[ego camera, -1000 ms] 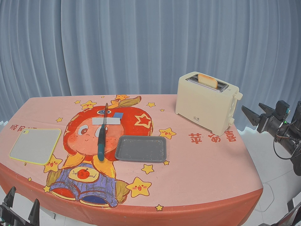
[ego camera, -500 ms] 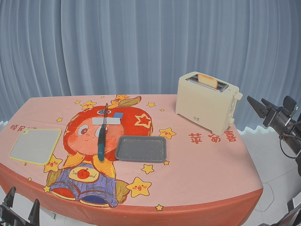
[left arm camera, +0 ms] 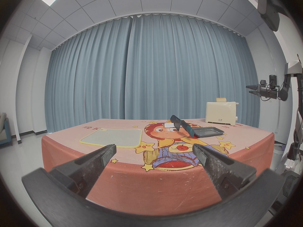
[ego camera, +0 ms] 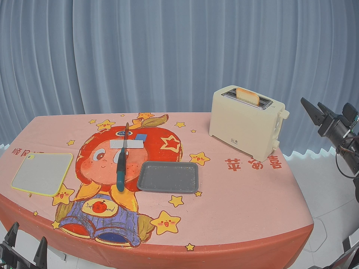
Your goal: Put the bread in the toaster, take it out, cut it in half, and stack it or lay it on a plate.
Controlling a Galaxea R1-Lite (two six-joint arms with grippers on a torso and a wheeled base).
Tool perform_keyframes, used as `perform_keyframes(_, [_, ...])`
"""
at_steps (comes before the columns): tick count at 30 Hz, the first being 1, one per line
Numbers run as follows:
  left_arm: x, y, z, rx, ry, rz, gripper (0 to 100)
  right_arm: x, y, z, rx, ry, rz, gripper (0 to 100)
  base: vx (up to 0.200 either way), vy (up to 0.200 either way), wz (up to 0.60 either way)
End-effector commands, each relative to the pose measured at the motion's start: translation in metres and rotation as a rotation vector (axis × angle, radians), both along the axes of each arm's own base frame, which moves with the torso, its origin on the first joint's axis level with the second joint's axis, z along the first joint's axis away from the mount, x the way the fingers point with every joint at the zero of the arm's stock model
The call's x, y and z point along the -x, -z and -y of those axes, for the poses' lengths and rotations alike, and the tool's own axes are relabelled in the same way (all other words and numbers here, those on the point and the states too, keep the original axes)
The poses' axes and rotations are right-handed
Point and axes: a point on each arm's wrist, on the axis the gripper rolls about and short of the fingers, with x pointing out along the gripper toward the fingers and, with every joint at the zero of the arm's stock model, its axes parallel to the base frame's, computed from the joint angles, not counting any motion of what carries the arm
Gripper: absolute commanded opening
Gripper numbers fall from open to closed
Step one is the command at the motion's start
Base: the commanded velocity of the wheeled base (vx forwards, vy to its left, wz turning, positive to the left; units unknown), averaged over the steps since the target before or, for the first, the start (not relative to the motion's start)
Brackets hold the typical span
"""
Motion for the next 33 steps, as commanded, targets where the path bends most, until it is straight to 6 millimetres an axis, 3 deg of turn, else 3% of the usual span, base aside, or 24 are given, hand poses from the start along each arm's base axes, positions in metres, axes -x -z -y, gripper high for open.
perform_keyframes(1, [-0.001,0.005,0.000,0.000,-0.001,-0.016,100,-0.030,0.006,0.011,0.090,0.043,0.000,100,0.000,0.000,0.00])
perform_keyframes(7, [-0.001,0.005,0.000,0.000,-0.001,-0.016,100,-0.049,-0.012,0.005,0.160,-0.066,-0.043,100,0.000,0.000,0.00])
perform_keyframes(13, [-0.001,0.005,0.000,0.000,-0.001,-0.016,100,-0.066,-0.044,0.001,0.228,-0.158,-0.092,100,0.000,0.000,0.00])
perform_keyframes(18, [-0.001,0.005,0.000,0.000,0.001,-0.019,100,-0.070,-0.051,-0.009,0.276,-0.250,-0.161,100,0.000,0.000,0.00])
perform_keyframes(24, [-0.001,0.005,0.000,0.000,-0.001,-0.019,100,-0.072,-0.051,-0.026,0.326,-0.310,-0.198,100,0.000,0.000,0.00])
perform_keyframes(33, [-0.001,0.005,0.000,0.000,-0.001,-0.018,100,-0.104,-0.029,-0.034,0.464,-0.332,-0.194,100,0.000,0.000,0.00])
